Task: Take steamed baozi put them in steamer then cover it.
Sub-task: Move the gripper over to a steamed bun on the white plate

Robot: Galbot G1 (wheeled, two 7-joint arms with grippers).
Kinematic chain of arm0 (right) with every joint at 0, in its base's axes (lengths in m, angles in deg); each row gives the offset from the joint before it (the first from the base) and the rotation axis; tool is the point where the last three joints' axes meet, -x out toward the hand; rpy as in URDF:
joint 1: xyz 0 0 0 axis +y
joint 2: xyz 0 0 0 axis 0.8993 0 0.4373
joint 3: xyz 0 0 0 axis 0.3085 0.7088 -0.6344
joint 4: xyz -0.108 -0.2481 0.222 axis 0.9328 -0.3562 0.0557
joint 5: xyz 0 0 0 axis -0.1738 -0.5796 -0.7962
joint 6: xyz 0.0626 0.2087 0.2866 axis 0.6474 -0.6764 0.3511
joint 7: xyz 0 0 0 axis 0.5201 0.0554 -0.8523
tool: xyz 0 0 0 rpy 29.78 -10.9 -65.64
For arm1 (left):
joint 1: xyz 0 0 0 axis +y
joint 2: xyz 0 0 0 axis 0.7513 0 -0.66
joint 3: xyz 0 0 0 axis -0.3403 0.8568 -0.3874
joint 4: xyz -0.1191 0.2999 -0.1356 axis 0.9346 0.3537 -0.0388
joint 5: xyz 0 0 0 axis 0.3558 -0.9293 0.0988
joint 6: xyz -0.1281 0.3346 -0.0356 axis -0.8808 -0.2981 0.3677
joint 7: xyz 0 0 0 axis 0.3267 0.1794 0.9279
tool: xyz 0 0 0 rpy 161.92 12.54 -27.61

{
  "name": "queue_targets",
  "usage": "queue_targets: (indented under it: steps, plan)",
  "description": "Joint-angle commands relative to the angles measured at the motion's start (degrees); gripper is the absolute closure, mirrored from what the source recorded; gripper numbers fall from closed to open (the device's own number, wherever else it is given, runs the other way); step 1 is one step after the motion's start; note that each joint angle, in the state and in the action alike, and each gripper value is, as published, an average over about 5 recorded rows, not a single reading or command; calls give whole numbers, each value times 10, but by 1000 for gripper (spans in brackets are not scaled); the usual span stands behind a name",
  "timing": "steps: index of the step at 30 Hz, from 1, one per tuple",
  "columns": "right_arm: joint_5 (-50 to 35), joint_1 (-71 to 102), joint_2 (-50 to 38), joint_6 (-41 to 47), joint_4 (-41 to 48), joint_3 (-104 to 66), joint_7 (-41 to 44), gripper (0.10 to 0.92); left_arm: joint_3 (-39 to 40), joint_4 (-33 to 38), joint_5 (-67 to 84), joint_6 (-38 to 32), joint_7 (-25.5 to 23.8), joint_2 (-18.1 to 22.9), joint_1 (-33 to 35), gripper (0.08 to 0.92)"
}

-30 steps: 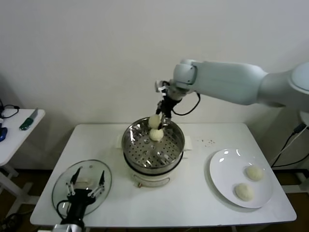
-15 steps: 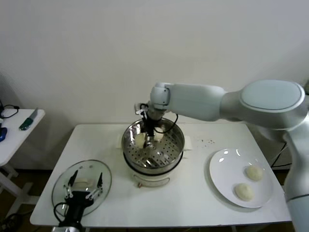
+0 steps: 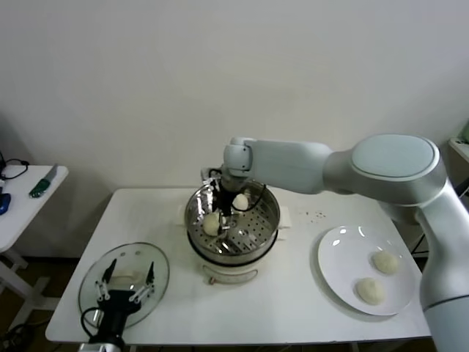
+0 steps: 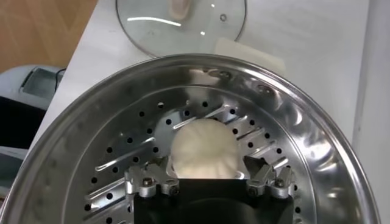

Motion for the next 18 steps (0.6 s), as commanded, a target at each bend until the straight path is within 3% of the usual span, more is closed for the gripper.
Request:
queue_targets:
  steps: [1, 12, 18]
  plan:
    - [13, -35, -29, -5, -21, -3, 18, 203, 0, -2, -1, 1, 0, -2, -2, 177]
    - [2, -200, -203, -35, -159, 70, 59, 203, 1, -1, -8, 14, 4, 4, -22, 177]
    - [70, -245, -347, -36, -271, 110, 57, 203, 5, -5, -14, 16, 6, 9, -26, 177]
